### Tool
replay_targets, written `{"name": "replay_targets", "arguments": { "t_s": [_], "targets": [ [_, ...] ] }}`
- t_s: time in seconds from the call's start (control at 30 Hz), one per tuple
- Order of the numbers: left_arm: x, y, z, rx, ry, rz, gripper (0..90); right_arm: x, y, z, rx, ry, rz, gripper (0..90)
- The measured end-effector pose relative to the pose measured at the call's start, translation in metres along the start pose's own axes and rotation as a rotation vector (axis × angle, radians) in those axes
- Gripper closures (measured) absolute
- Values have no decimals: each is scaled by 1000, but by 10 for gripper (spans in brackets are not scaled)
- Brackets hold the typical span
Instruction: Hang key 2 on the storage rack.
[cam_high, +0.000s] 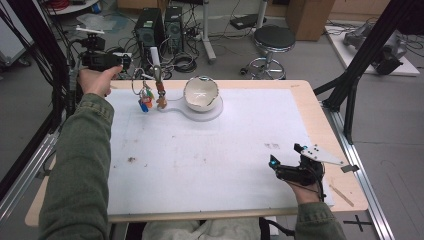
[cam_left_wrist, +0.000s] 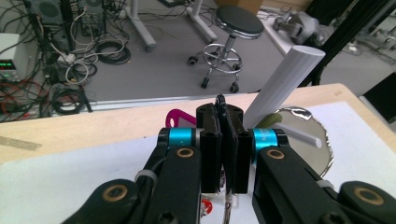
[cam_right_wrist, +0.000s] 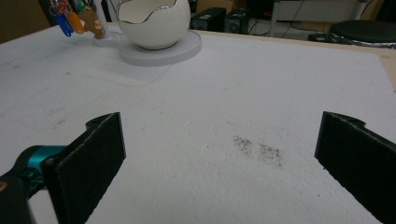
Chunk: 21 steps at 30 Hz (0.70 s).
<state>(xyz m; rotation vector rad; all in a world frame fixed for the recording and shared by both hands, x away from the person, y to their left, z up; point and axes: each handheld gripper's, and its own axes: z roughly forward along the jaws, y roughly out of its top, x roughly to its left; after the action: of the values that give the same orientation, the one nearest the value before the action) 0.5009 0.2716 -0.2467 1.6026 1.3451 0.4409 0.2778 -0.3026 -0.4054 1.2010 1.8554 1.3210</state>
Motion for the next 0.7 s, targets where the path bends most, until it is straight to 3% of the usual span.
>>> {"name": "replay_targets", "arguments": {
  "t_s": [0.4, 0.7],
  "targets": [
    [-10, -3, 7, 9, -19, 14, 857, 0, 0, 1, -1, 4, 0, 9],
    [-15, -10, 23, 79, -18, 34, 857, 0, 0, 0, -3, 9, 7, 9]
  ]
}}
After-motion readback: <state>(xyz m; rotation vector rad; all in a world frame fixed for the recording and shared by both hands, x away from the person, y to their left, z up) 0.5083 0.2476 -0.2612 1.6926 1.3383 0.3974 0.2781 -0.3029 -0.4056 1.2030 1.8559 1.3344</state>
